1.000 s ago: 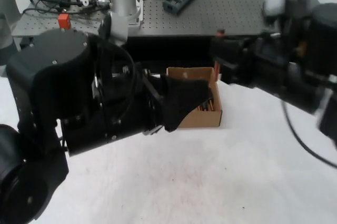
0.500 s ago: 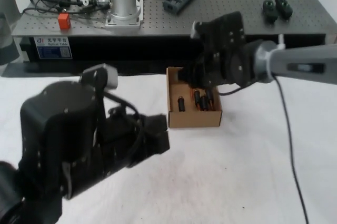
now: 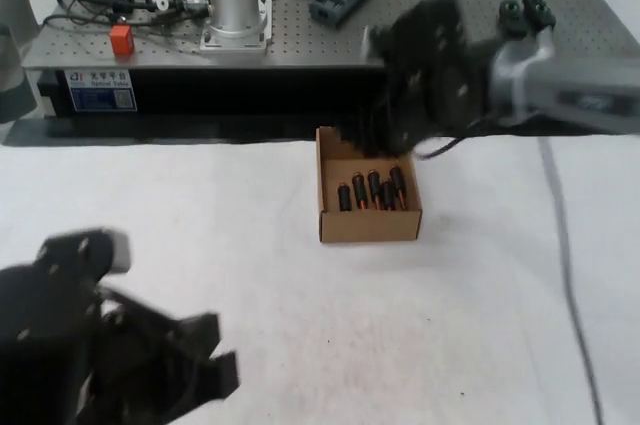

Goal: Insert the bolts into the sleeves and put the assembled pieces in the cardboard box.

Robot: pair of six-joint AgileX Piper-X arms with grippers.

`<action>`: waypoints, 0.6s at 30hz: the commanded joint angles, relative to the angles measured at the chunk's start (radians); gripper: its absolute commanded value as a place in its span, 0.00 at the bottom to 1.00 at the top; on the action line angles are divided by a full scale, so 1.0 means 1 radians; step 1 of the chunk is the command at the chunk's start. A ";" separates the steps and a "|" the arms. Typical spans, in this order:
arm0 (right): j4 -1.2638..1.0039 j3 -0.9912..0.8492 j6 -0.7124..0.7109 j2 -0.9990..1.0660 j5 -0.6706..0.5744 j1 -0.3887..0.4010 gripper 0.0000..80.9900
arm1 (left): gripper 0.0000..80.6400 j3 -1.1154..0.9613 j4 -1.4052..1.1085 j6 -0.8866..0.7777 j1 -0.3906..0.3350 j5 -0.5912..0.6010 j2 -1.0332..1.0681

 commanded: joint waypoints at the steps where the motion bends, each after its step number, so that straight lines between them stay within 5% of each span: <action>1: -0.045 0.155 -0.030 -0.192 -0.018 -0.006 0.18 | 0.01 0.085 0.178 -0.068 -0.003 -0.054 -0.206; 5: -0.159 0.480 -0.033 -0.483 -0.072 -0.006 0.00 | 0.01 0.133 0.254 -0.083 -0.003 -0.060 -0.332; 18: -0.160 1.179 -0.033 -1.222 -0.101 -0.003 0.02 | 0.01 0.140 0.300 -0.081 -0.003 -0.032 -0.432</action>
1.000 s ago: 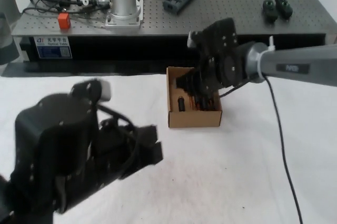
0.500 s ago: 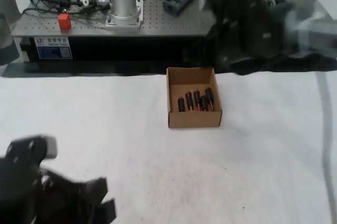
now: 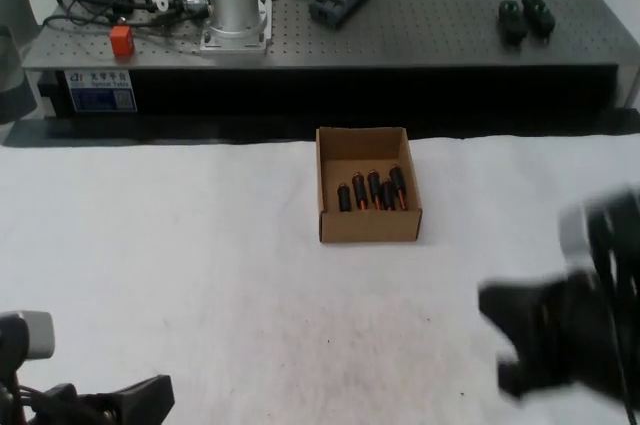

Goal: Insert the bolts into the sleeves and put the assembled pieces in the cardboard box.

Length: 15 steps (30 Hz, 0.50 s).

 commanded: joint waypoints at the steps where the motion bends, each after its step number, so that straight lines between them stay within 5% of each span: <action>1: -0.012 0.056 -0.005 -0.059 -0.007 -0.001 0.02 | 0.01 -0.003 -0.002 -0.014 -0.003 0.003 -0.008; 15: 0.025 0.211 -0.005 -0.194 -0.005 -0.001 0.02 | 0.01 -0.003 -0.002 -0.014 -0.003 0.003 -0.008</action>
